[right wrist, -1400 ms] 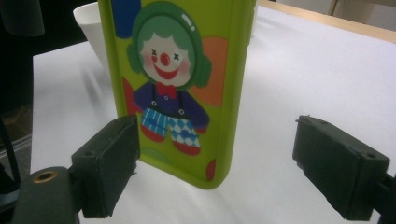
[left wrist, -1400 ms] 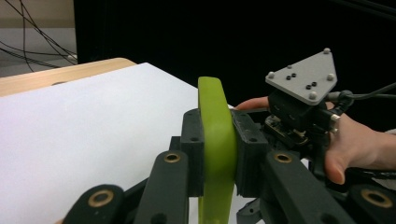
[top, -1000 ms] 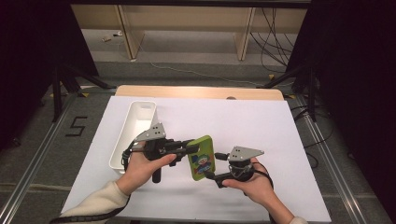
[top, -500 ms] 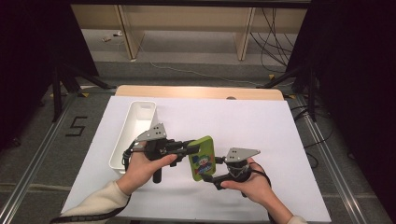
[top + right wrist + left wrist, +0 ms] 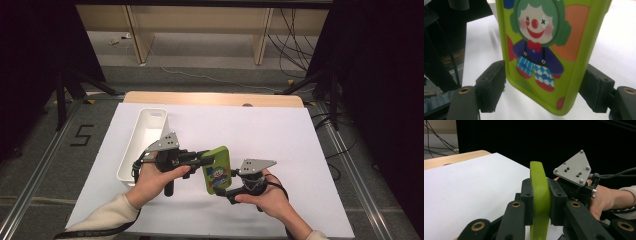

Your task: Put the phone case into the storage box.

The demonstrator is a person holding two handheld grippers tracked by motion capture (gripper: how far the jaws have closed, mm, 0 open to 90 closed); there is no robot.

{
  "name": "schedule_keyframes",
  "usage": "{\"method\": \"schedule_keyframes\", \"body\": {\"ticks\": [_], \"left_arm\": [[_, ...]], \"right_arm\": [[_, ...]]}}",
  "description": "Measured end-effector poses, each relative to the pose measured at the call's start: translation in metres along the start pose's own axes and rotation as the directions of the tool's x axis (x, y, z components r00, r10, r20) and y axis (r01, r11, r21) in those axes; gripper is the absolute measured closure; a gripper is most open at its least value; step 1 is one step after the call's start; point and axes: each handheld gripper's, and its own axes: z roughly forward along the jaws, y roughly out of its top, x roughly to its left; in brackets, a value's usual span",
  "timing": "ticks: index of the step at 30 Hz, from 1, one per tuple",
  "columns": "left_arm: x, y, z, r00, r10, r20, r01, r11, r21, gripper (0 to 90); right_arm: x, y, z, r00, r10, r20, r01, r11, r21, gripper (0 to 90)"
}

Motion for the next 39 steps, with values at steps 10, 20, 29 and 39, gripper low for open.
{"method": "schedule_keyframes", "body": {"ticks": [10,20,29,39], "left_arm": [[0.0003,-0.0004,0.0006,1.0000,-0.001,-0.001,0.001,1.0000,-0.003,76.5],[0.0007,-0.0007,0.0007,1.0000,-0.010,-0.001,0.010,0.9999,-0.012,76.5],[0.0023,-0.0006,0.0001,0.9999,0.002,-0.010,-0.002,0.9999,-0.017,76.5],[0.0027,-0.0002,-0.0005,0.9998,0.005,-0.019,-0.006,0.9996,-0.028,76.5]], "right_arm": [[0.0012,0.0009,0.0006,1.0000,0.006,-0.001,-0.006,1.000,0.006,33.1],[-0.0010,0.0013,-0.0017,0.9998,0.016,0.014,-0.016,1.000,-0.004,42.2],[-0.0035,0.0012,-0.0041,0.9993,0.034,0.013,-0.034,0.999,-0.006,49.0],[-0.0049,0.0013,-0.0055,0.9989,0.047,-0.003,-0.047,0.999,-0.009,54.7]]}}
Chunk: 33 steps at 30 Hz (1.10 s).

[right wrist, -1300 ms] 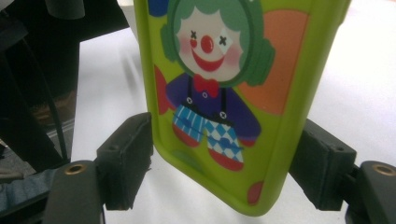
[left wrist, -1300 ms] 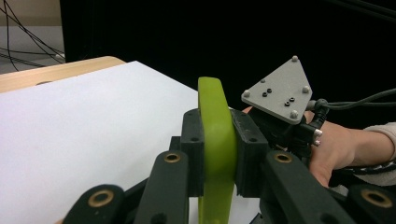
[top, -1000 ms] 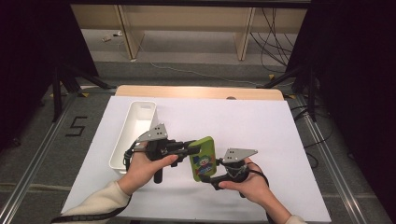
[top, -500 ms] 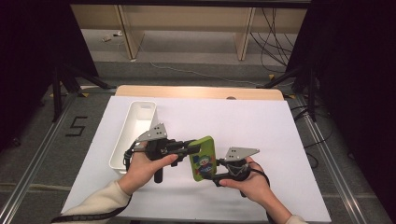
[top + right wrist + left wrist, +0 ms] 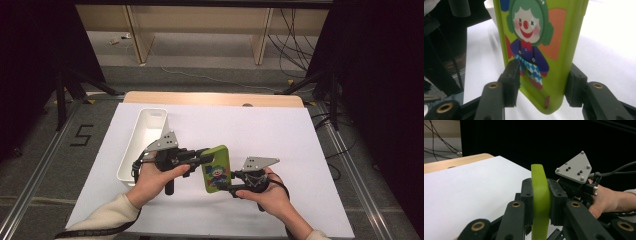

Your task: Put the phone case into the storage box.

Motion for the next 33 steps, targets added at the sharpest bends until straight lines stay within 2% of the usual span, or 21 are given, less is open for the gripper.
{"method": "schedule_keyframes", "body": {"ticks": [9,13,16,18,20,21,25,27,29,31,33], "left_arm": [[0.0018,-0.0002,-0.0006,0.9999,0.005,-0.010,-0.005,0.9999,-0.010,76.4],[0.0030,0.0006,-0.0013,0.9999,0.006,-0.009,-0.007,0.9996,-0.027,75.9],[0.0036,0.0013,-0.0015,0.9999,0.010,-0.012,-0.010,0.9988,-0.047,71.9],[0.0042,0.0021,-0.0012,0.9994,0.021,-0.027,-0.023,0.9980,-0.060,64.4],[0.0043,0.0025,-0.0010,0.9989,0.027,-0.038,-0.029,0.9973,-0.068,59.9],[0.0038,0.0025,-0.0006,0.9976,0.041,-0.056,-0.045,0.9965,-0.070,56.7],[0.0002,0.0043,-0.0007,0.9918,0.067,-0.108,-0.075,0.9946,-0.071,29.7],[-0.0012,0.0060,-0.0015,0.9869,0.086,-0.137,-0.096,0.9931,-0.067,21.0],[-0.0019,0.0066,-0.0021,0.9838,0.082,-0.159,-0.094,0.9936,-0.064,15.0],[-0.0018,0.0065,-0.0021,0.9810,0.084,-0.175,-0.096,0.9935,-0.060,13.0],[-0.0027,0.0065,-0.0016,0.9777,0.085,-0.192,-0.097,0.9938,-0.055,6.6]], "right_arm": [[-0.0009,0.0001,-0.0014,0.9998,0.017,-0.012,-0.017,1.000,0.001,60.8],[-0.0024,0.0000,-0.0037,0.9989,0.037,-0.027,-0.038,0.999,-0.017,66.2],[-0.0029,0.0003,-0.0051,0.9983,0.045,-0.037,-0.046,0.999,-0.022,72.3],[-0.0024,0.0006,-0.0056,0.9980,0.049,-0.040,-0.050,0.998,-0.032,77.4],[-0.0015,0.0014,-0.0055,0.9972,0.057,-0.050,-0.059,0.997,-0.043,77.7],[-0.0010,0.0019,-0.0055,0.9971,0.056,-0.052,-0.058,0.997,-0.045,77.8],[0.0000,0.0033,-0.0068,0.9970,0.067,-0.040,-0.069,0.996,-0.060,78.0],[-0.0012,0.0028,-0.0083,0.9962,0.080,-0.034,-0.082,0.994,-0.069,78.0],[-0.0012,0.0031,-0.0097,0.9962,0.084,-0.024,-0.085,0.994,-0.073,78.1],[-0.0004,0.0037,-0.0100,0.9965,0.082,-0.013,-0.083,0.993,-0.080,78.0],[0.0029,0.0052,-0.0096,0.9967,0.080,0.012,-0.079,0.993,-0.087,78.0]]}}
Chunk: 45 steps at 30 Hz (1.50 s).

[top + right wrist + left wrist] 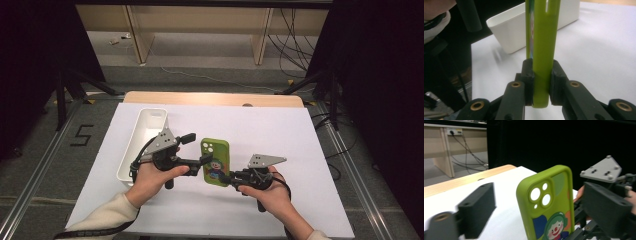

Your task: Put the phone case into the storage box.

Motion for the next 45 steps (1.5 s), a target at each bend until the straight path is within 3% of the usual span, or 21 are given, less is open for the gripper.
{"method": "schedule_keyframes", "body": {"ticks": [4,10,20,36,45], "left_arm": [[-0.006,0.001,0.001,0.9992,0.020,-0.035,-0.020,0.9998,0.000,0.0],[-0.014,0.003,0.005,0.9967,0.039,-0.071,-0.040,0.9992,-0.004,0.0],[-0.020,0.004,0.016,0.9925,0.053,-0.111,-0.053,0.9986,-0.004,0.0],[-0.025,0.006,0.033,0.9832,0.074,-0.167,-0.075,0.9972,0.002,2.3],[-0.027,0.004,0.036,0.9831,0.057,-0.174,-0.059,0.9983,-0.003,6.8]], "right_arm": [[0.008,0.002,0.003,0.9985,-0.013,0.053,0.014,1.000,-0.014,78.0],[0.018,0.005,0.005,0.9890,-0.021,0.146,0.027,0.999,-0.039,77.9],[0.023,0.005,0.006,0.9734,-0.021,0.228,0.033,0.998,-0.047,77.9],[0.026,0.004,0.008,0.9651,-0.021,0.261,0.035,0.998,-0.052,77.8],[0.026,0.003,0.009,0.9602,-0.025,0.278,0.040,0.998,-0.047,77.8]]}}
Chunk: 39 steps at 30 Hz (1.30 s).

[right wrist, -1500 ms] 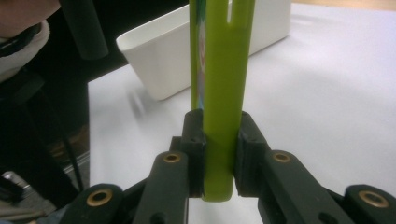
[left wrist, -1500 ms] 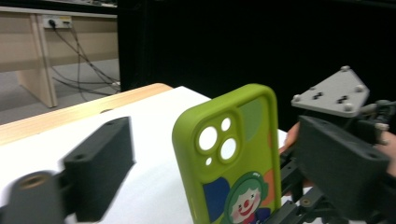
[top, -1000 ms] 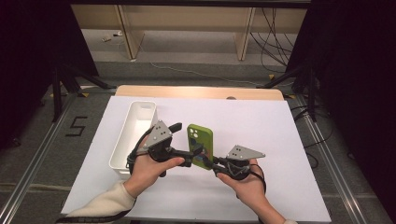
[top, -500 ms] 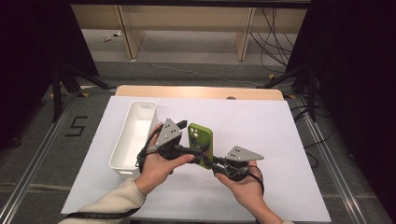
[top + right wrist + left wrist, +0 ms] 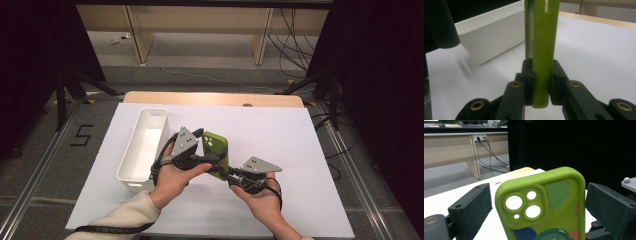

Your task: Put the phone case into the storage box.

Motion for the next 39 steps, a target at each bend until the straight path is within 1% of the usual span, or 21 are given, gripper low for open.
{"method": "schedule_keyframes", "body": {"ticks": [3,7,11,19,23,26,31,34,37,38,39], "left_arm": [[-0.0013,-0.0007,0.0008,1.0000,-0.006,-0.003,0.006,1.0000,0.001,7.3],[-0.0023,-0.0014,0.0022,1.0000,-0.008,-0.005,0.008,1.0000,0.002,10.4],[-0.0025,-0.0015,0.0034,0.9998,-0.018,-0.009,0.018,0.9998,0.001,12.0],[-0.0019,-0.0013,0.0031,0.9998,-0.020,0.006,0.020,0.9998,0.002,14.1],[-0.0019,-0.0005,0.0027,0.9997,-0.021,0.013,0.021,0.9998,0.000,14.5],[-0.0016,0.0001,0.0023,0.9996,-0.020,0.019,0.020,0.9998,0.000,14.7],[-0.0019,0.0010,0.0022,0.9997,-0.005,0.024,0.005,1.0000,-0.004,14.9],[-0.0008,0.0017,0.0017,0.9998,0.004,0.022,-0.004,1.0000,-0.003,15.0],[0.0008,0.0024,0.0013,0.9998,0.008,0.017,-0.007,1.0000,-0.006,15.0],[0.0017,0.0029,0.0009,0.9998,0.007,0.016,-0.006,0.9999,-0.008,15.1],[0.0021,0.0032,0.0006,0.9999,0.007,0.015,-0.007,0.9999,-0.009,15.1]], "right_arm": [[0.0005,-0.0001,0.0007,1.0000,-0.001,0.005,0.001,1.000,-0.001,77.8],[0.0014,-0.0006,0.0012,0.9999,-0.004,0.012,0.004,1.000,0.004,77.8],[0.0021,-0.0013,0.0016,0.9996,-0.006,0.027,0.006,1.000,0.007,77.8],[0.0021,-0.0019,0.0024,0.9995,-0.012,0.030,0.011,1.000,0.011,77.5],[0.0021,-0.0019,0.0025,0.9991,-0.023,0.036,0.022,1.000,0.009,77.2],[0.0019,-0.0015,0.0025,0.9991,-0.023,0.035,0.022,1.000,0.008,75.7],[0.0003,-0.0015,0.0033,0.9992,-0.024,0.033,0.023,1.000,0.012,65.3],[-0.0009,-0.0014,0.0042,0.9993,-0.029,0.023,0.029,0.999,0.014,56.4],[-0.0024,-0.0004,0.0045,0.9997,-0.026,0.005,0.026,1.000,0.008,46.7],[-0.0030,-0.0002,0.0045,0.9996,-0.028,0.003,0.028,1.000,0.005,42.1],[-0.0038,0.0003,0.0046,0.9995,-0.033,0.000,0.033,0.999,0.003,34.1]]}}
